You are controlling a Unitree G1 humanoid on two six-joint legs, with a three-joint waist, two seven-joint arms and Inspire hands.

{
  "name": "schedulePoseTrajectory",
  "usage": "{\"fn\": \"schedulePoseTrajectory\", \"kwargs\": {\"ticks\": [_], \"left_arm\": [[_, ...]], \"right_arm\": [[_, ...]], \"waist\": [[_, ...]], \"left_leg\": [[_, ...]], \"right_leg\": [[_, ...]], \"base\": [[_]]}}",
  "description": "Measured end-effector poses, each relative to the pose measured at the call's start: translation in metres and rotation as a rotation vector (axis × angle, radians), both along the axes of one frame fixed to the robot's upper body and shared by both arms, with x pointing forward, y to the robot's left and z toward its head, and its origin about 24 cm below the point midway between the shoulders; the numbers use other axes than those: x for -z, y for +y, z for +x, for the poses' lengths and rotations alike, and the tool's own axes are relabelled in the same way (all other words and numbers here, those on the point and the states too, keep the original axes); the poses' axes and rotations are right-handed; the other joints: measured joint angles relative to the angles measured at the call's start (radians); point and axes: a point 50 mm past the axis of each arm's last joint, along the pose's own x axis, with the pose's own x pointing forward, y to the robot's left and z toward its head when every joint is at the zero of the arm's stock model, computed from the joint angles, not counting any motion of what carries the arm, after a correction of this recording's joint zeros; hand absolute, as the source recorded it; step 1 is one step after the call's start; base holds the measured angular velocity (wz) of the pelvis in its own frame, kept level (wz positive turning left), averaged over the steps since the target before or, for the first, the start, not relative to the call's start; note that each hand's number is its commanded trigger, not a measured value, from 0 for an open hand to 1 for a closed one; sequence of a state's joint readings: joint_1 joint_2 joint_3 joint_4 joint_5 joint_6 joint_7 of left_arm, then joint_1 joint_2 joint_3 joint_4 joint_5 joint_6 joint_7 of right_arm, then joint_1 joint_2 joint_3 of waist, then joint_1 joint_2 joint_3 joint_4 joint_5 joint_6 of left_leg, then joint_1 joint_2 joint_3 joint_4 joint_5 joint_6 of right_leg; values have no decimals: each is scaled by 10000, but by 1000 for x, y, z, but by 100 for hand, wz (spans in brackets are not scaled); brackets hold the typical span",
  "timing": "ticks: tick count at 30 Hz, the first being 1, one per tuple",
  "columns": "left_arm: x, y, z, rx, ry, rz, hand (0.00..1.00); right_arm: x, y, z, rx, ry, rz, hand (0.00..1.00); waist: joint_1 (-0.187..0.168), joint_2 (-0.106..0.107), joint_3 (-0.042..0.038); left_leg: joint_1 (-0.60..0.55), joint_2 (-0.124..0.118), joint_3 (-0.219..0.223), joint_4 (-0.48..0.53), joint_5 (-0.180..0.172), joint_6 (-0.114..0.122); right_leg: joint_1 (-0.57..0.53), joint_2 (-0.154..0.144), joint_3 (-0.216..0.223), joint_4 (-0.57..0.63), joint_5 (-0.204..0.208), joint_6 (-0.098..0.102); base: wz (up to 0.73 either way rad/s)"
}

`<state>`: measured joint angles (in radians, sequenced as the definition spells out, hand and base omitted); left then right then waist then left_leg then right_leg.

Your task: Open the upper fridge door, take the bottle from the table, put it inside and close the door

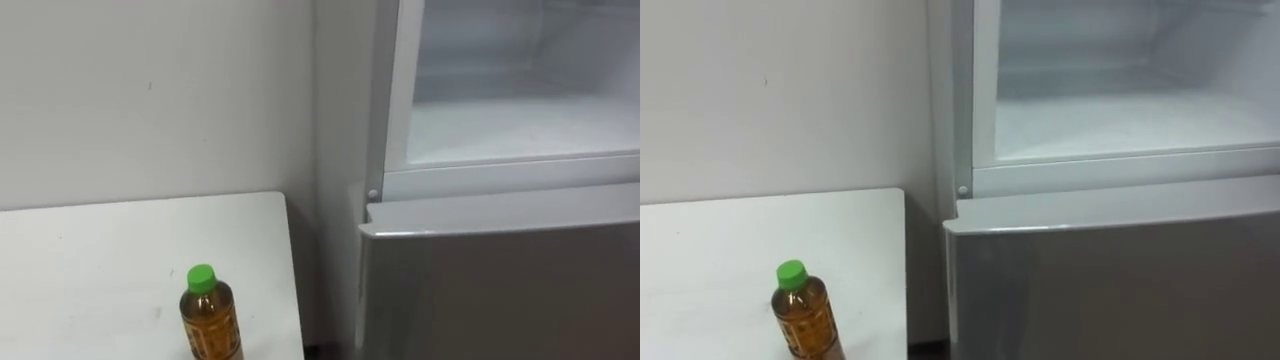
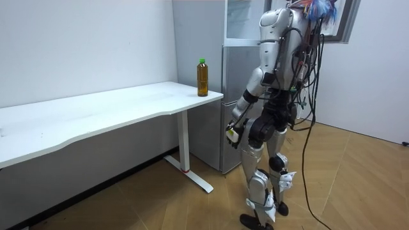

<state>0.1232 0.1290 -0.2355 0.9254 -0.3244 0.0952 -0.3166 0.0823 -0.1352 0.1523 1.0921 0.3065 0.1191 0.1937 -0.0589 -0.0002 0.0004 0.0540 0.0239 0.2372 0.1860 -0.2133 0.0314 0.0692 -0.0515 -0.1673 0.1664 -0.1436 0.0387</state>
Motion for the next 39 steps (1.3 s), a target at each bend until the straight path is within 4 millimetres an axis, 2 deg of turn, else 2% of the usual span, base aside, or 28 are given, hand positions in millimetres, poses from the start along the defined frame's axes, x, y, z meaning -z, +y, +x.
{"fn": "schedulePoseTrajectory", "kwargs": {"ticks": [5,9,11,13,15,25,33,39], "left_arm": [[3,13,-6,-1050,173,601,0],[9,33,-33,-2237,1059,1671,0],[10,39,-45,-2777,1430,2137,0],[11,43,-55,-3521,1672,2480,0],[12,41,-54,-3639,1654,2774,0],[10,46,-49,-2840,1305,4810,0],[8,48,-47,-2534,1106,5489,0],[8,49,-48,-2644,1016,5728,0]], "right_arm": [[0,-1,-3,80,-20,29,0],[2,-2,-8,510,44,76,0],[2,-2,-11,668,171,78,0],[4,-3,-19,1059,386,134,0],[4,-3,-23,1212,479,139,0],[5,-3,-26,1370,454,91,0],[5,-2,-22,1175,290,81,0],[4,-1,-21,1100,260,104,0]], "waist": [[149,-31,-2],[199,-18,3],[374,17,-28],[543,-24,13],[675,-42,6],[688,-48,8],[669,-113,-31],[692,-151,-21]], "left_leg": [[22,-5,-65,-10,16,-29],[98,-18,-163,-77,25,-48],[106,-22,-215,-93,24,-47],[114,-53,-358,-107,30,-44],[159,-56,-403,-120,29,-45],[245,-73,-480,-169,27,-50],[171,-76,-522,-158,33,-53],[179,-76,-528,-166,33,-53]], "right_leg": [[26,10,-163,3,0,-3],[146,14,-296,-41,0,-3],[214,6,-329,-149,1,-4],[269,-9,-385,-160,1,-4],[338,-7,-427,-162,0,-3],[434,-1,-557,-178,-1,-2],[394,-6,-637,-178,0,-2],[405,-9,-693,-178,0,-2]], "base": [[4],[5],[12],[15],[10],[2],[0],[0]]}}
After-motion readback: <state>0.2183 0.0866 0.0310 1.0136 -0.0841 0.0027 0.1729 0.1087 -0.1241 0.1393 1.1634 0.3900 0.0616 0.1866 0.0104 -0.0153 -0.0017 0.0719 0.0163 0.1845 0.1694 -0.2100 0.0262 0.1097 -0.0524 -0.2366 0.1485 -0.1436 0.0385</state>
